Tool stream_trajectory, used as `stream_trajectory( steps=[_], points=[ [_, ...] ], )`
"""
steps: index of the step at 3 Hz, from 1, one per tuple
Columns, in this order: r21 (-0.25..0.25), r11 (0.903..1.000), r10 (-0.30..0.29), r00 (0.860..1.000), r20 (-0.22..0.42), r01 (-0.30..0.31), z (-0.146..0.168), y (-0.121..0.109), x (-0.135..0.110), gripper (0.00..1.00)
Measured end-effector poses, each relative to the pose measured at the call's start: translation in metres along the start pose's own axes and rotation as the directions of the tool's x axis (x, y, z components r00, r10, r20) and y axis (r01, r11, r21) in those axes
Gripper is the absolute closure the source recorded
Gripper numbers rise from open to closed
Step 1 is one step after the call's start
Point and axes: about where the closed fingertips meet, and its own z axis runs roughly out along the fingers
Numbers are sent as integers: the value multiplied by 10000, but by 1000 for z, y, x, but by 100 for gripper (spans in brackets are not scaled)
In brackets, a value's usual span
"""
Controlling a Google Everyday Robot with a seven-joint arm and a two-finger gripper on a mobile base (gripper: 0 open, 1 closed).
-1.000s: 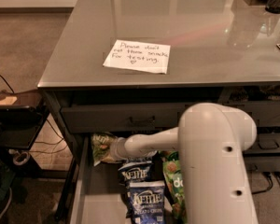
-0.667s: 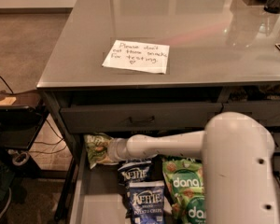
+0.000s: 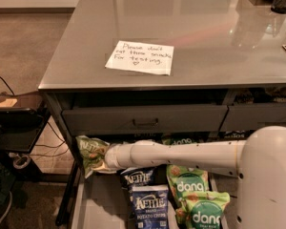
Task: Pick green jalapeno chip bag from middle drawer and place on counter
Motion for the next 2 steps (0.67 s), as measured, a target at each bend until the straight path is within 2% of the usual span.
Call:
stream_trajectory(
  steps=[1, 2],
  points=[
    [152, 9997, 172, 9989, -441, -166, -33, 16, -15, 100],
    [486, 9982, 396, 9929, -1123, -343, -77, 27, -14, 100]
  ],
)
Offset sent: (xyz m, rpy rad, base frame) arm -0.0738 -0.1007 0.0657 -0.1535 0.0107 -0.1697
